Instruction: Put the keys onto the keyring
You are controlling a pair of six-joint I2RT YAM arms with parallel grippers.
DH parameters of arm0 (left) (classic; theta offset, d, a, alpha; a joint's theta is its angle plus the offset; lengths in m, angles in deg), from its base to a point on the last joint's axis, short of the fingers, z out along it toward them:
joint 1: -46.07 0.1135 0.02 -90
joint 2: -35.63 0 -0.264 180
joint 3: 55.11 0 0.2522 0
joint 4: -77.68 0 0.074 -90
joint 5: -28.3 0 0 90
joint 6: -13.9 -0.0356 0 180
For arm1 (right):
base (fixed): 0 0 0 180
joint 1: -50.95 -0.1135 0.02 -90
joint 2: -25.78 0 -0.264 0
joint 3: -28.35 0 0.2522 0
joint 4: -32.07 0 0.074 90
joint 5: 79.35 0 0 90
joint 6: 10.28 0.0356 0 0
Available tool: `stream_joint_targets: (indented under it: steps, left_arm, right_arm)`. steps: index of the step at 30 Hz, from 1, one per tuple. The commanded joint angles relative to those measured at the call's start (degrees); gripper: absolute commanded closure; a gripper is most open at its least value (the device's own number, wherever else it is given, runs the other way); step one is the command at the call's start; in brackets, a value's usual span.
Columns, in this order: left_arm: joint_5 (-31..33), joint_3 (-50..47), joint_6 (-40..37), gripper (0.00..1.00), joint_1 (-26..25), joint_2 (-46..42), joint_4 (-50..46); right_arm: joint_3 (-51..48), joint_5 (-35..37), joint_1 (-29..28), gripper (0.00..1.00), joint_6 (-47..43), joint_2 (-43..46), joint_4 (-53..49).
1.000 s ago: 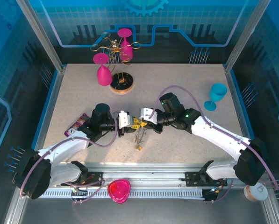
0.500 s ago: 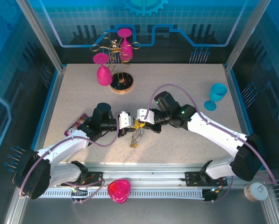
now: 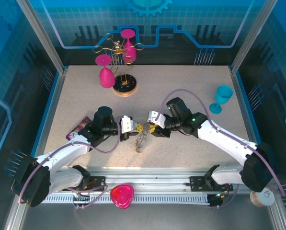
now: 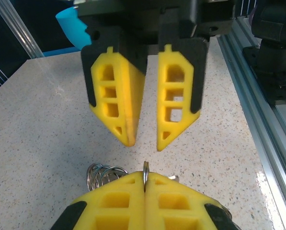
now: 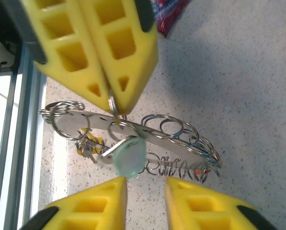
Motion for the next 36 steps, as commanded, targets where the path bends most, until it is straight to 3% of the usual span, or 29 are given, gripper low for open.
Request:
stream_joint_targets:
  steps: [1, 12, 22, 29, 36]
  left_arm:
    - [-0.86, -0.56, 1.83, 1.00, -0.14, -1.10, 4.31]
    - [-0.24, -1.29, 9.48, 1.00, -0.17, 0.88, 10.19]
    - [-0.33, -1.63, 10.07, 1.00, -0.16, 0.71, 10.18]
    - [0.15, -1.97, 10.47, 1.00, -0.10, 0.17, 10.18]
    - [0.98, -2.41, 10.39, 1.00, -0.07, -0.14, 9.86]
  right_arm:
    - [-5.57, -2.88, 0.82, 0.63, 4.40, 4.28, 10.46]
    - [-11.74, 0.33, -2.64, 0.56, 9.78, 0.77, 22.47]
    - [-13.00, 4.80, -3.88, 0.59, 11.25, -3.09, 30.84]
    - [-15.70, 5.87, -4.27, 0.66, 12.25, -3.04, 38.24]
    - [-18.29, 7.74, -4.24, 0.84, 11.36, -0.04, 38.81]
